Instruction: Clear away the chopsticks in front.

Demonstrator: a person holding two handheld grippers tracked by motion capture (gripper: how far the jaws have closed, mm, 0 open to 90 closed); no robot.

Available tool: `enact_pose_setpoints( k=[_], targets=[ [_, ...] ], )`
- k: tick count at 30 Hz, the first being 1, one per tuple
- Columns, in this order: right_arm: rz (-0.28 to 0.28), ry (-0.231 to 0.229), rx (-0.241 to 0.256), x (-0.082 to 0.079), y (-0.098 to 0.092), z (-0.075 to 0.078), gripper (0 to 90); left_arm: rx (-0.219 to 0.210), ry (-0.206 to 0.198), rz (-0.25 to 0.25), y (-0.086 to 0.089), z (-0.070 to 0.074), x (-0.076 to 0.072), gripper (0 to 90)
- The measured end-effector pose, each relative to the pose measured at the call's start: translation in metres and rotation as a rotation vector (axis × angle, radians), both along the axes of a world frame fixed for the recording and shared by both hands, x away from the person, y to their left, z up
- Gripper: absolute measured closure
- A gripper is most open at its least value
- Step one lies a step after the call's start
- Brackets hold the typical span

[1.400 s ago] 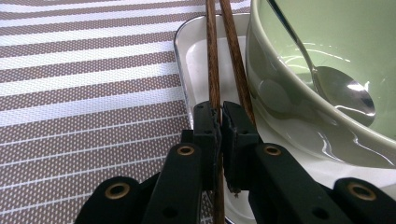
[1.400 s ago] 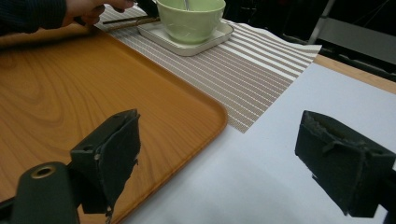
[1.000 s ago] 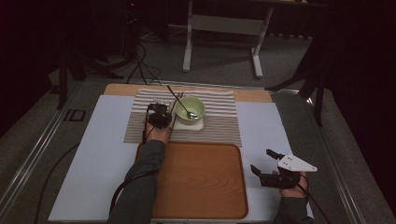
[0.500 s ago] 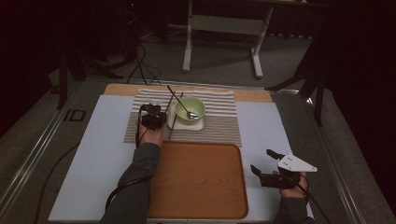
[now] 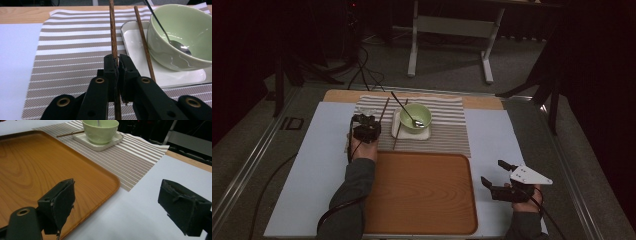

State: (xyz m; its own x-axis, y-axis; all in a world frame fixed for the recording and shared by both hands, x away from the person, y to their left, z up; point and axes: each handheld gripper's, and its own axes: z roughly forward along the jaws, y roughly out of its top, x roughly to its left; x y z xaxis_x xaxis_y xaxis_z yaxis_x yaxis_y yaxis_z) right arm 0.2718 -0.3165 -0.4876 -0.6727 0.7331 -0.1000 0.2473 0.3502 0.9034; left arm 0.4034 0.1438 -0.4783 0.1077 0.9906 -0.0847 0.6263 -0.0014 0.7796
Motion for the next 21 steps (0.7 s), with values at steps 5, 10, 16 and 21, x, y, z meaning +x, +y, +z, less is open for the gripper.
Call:
enact_pose_setpoints(
  k=[5, 10, 16, 21],
  targets=[
    [0.001, -0.001, 0.0, 0.0, 0.001, 0.0, 13.5, -0.013, -0.008, 0.012, 0.007, 0.005, -0.011, 86.1],
    [0.001, -0.002, 0.001, 0.0, 0.001, 0.0, 13.5, -0.011, -0.011, 0.008, 0.011, 0.008, -0.02, 86.1],
    [0.003, -0.006, 0.0, 0.0, 0.001, 0.001, 13.5, -0.009, -0.018, 0.006, 0.011, 0.012, -0.03, 86.0],
    [0.002, -0.006, 0.002, 0.0, 0.0, 0.001, 13.5, -0.015, -0.018, 0.018, 0.011, 0.011, -0.039, 86.0]
  ],
)
